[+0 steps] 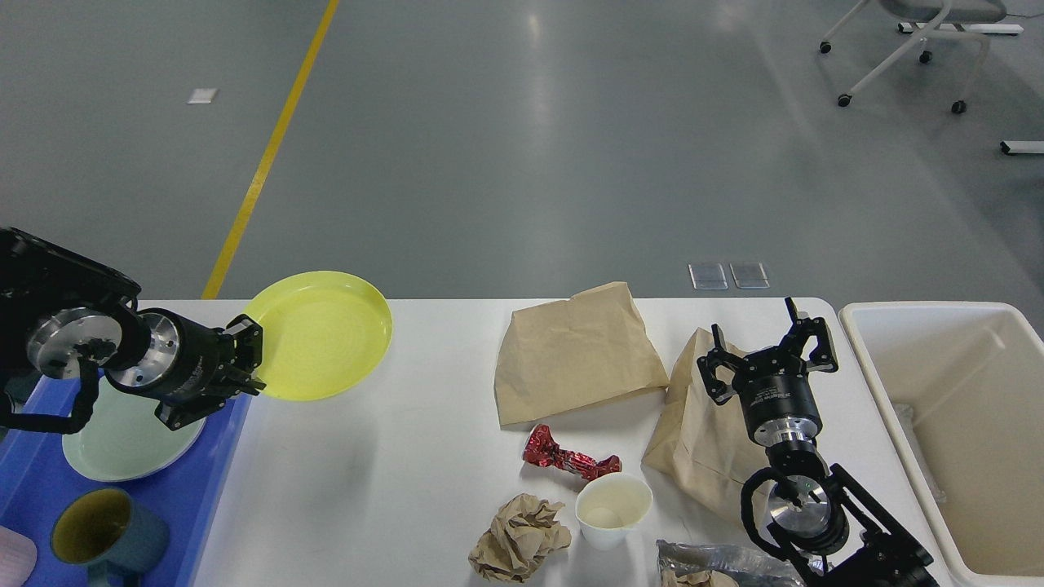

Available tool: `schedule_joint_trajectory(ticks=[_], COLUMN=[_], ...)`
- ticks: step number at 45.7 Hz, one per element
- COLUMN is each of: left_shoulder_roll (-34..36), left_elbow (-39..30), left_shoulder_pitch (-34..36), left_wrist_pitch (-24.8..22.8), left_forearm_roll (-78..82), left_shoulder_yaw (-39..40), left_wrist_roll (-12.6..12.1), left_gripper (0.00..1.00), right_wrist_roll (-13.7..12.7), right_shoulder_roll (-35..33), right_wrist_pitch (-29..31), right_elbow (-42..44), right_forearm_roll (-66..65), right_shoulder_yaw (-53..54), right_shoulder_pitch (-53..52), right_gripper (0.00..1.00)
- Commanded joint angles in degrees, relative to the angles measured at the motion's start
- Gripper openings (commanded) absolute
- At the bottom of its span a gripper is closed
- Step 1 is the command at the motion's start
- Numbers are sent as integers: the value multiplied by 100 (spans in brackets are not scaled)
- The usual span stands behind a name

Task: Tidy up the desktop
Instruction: 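Lift the yellow plate and carry it over the blue tray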

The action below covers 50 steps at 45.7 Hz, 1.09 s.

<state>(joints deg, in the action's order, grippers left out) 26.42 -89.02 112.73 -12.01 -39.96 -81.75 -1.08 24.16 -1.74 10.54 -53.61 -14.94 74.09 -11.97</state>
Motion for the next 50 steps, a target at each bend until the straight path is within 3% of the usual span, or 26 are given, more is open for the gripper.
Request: schedule_joint_trajectory(ticks=[1,8,14,21,30,38,50], left_shoulder_roll=[-49,-111,-41,100,284,1162,2042], left_elbow=[-510,-765,-862,-862,-591,814,2959], left_shoulder_pitch=[986,1998,2517,2746,2588,1069,-1471], left_wrist_pitch=[-432,-1136,-1496,-1839,-1769,-1769,-1857], left_forearm_roll=[102,663,1463,1982,2237,2923,2879], left_shoulder_yaw=[-464,-912,-1018,-1097,-1439,-1283,-132], left_wrist_roll=[-41,-76,-252,-279,-191,-59,-94], left_gripper=[0,0,0,0,0,0,0], right_wrist_roll=[1,1,1,1,1,1,1], right_shoulder_roll=[-2,-2,-2,-2,-2,-2,-2], right_wrist_pitch=[-8,0,0,0,0,0,0], right_elbow=[0,9,0,0,0,0,0], right_forearm_roll=[0,0,0,0,0,0,0], right_shoulder_yaw=[0,0,0,0,0,0,0], right_shoulder_pitch=[2,-7,2,2,-7,2,2], right_gripper=[100,100,100,100,100,100,100])
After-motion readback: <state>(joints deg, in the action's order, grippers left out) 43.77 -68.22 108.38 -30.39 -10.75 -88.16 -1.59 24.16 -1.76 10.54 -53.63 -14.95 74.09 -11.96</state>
